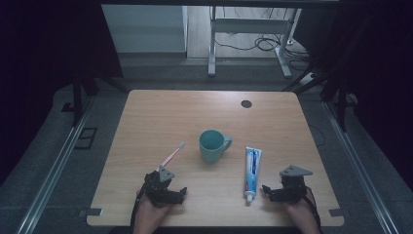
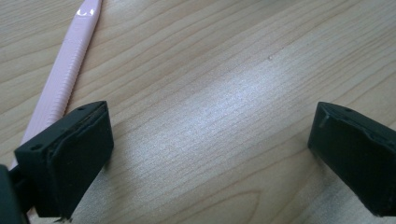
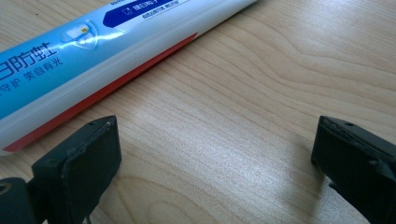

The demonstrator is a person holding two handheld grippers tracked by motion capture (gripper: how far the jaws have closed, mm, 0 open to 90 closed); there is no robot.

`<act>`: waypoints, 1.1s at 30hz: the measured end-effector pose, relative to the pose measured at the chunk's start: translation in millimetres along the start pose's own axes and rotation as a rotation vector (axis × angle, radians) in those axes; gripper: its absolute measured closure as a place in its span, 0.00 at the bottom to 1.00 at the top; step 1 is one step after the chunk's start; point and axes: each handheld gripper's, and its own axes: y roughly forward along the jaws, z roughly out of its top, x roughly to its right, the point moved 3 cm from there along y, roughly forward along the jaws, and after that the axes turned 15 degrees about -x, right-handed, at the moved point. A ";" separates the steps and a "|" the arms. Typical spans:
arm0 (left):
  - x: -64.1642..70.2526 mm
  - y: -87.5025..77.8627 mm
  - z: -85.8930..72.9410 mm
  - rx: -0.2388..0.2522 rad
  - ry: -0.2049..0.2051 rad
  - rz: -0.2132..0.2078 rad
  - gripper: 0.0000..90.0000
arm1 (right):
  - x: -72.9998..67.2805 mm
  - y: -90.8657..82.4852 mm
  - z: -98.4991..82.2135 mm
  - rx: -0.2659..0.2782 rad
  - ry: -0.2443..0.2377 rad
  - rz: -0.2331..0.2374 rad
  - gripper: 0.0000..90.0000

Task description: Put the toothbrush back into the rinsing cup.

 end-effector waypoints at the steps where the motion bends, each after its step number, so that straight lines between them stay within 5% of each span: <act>1: -0.1 -0.1 -0.1 -0.001 0.001 0.000 0.00 | 0.1 0.0 0.0 0.000 -0.001 0.000 0.02; 11: -1.1 -1.6 -1.2 0.014 -0.003 0.003 0.05 | 0.1 0.0 0.0 0.000 0.000 0.001 0.02; 18: -3.0 -6.9 -1.4 0.015 0.018 -0.007 0.25 | 0.0 0.4 0.7 -0.001 -0.003 0.002 0.01; 27: -13.0 -24.7 4.8 -0.058 0.076 0.052 0.51 | 0.0 0.9 1.5 0.000 -0.006 0.004 0.02; 33: -26.3 -40.0 14.4 -0.133 0.089 0.037 0.64 | -0.1 1.1 1.8 -0.002 -0.007 0.004 0.02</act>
